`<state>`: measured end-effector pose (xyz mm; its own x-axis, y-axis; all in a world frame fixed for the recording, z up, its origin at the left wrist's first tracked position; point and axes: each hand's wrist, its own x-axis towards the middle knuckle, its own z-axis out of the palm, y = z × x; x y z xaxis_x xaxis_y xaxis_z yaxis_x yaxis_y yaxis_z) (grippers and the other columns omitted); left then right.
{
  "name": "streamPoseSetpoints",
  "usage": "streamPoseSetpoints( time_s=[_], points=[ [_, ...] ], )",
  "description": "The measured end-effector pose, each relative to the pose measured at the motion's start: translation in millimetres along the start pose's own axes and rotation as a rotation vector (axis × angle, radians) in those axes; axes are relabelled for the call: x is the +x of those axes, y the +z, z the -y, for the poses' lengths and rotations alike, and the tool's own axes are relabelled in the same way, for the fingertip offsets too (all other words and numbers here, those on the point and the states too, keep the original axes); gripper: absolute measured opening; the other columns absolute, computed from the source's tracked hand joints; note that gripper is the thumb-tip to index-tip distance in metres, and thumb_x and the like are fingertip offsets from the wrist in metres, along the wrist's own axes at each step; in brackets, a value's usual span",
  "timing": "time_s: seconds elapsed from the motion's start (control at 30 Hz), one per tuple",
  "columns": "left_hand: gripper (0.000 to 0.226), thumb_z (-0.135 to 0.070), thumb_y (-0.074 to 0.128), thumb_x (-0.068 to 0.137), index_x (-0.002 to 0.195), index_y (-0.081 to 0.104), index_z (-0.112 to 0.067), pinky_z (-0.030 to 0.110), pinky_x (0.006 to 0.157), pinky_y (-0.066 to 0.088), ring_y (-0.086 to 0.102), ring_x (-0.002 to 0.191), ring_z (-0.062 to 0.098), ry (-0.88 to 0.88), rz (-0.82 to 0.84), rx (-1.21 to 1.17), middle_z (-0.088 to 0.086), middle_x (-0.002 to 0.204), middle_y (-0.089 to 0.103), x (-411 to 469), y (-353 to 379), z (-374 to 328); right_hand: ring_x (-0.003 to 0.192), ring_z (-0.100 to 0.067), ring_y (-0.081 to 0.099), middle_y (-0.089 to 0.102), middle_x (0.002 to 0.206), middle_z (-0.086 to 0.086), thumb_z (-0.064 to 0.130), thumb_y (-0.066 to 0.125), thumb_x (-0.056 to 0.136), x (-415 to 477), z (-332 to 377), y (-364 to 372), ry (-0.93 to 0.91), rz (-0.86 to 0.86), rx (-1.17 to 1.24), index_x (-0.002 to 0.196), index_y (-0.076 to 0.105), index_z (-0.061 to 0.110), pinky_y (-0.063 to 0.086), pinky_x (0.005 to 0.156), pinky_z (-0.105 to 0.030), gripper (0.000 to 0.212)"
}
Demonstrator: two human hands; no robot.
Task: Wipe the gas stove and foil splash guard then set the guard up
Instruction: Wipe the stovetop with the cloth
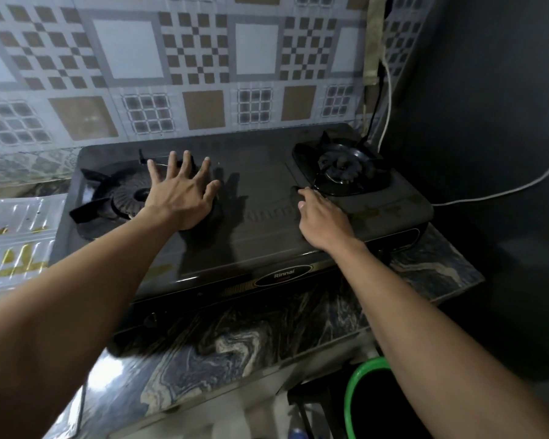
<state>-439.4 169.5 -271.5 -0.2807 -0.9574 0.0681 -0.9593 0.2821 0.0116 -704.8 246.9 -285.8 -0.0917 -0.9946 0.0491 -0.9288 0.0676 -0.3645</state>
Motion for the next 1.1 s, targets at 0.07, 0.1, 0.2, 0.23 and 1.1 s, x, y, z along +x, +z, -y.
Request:
streamPoseSetpoints(
  time_s=[0.07,0.1,0.2,0.23,1.1],
  points=[
    [0.071,-0.062,0.012,0.097,0.158,0.007,-0.025,0.065,0.115,-0.005,-0.005,0.152,0.036,0.05,-0.026,0.01,0.013,0.166,0.002,5.5,-1.3,-20.9,0.14,-0.026,0.037,0.039,0.155,-0.008,0.023,0.032,0.104,-1.4,-5.4,-2.0,-0.028,0.014,-0.006,0.147,0.038,0.011,0.031,0.109,-0.035,0.044],
    [0.072,-0.063,0.013,0.097,0.158,0.007,-0.025,0.064,0.117,-0.004,-0.004,0.152,0.035,0.082,-0.026,-0.002,0.013,0.166,0.002,9.3,-0.9,-32.5,0.14,-0.026,0.037,0.039,0.154,-0.008,0.023,0.032,0.104,-2.6,-8.4,-3.5,-0.042,0.015,-0.011,0.147,0.038,0.011,0.031,0.109,-0.035,0.044],
    [0.074,-0.065,0.019,0.097,0.158,0.008,-0.026,0.06,0.12,0.002,0.001,0.152,0.032,0.174,0.027,-0.072,0.012,0.166,0.005,20.2,1.9,-65.8,0.141,-0.025,0.037,0.04,0.154,-0.007,0.024,0.031,0.105,-7.1,-18.1,-7.1,-0.056,0.011,-0.016,0.146,0.039,0.012,0.031,0.109,-0.035,0.044],
    [0.074,-0.065,0.023,0.096,0.158,0.01,-0.026,0.059,0.12,0.006,0.004,0.152,0.032,0.201,0.059,-0.095,0.012,0.166,0.008,23.1,3.0,-75.9,0.142,-0.024,0.035,0.04,0.154,-0.007,0.024,0.031,0.105,-8.7,-22.9,-8.3,-0.049,0.012,-0.015,0.147,0.039,0.012,0.03,0.111,-0.036,0.044],
    [0.074,-0.069,0.046,0.086,0.148,0.038,-0.029,0.053,0.108,0.04,0.04,0.135,0.035,0.233,0.198,-0.152,0.003,0.153,0.04,48.2,0.6,-118.9,0.139,-0.029,0.038,0.045,0.149,-0.014,0.02,0.033,0.104,4.9,-148.3,-60.6,0.328,-0.149,-0.025,0.144,0.043,0.006,0.03,0.111,-0.037,0.044]
  ],
)
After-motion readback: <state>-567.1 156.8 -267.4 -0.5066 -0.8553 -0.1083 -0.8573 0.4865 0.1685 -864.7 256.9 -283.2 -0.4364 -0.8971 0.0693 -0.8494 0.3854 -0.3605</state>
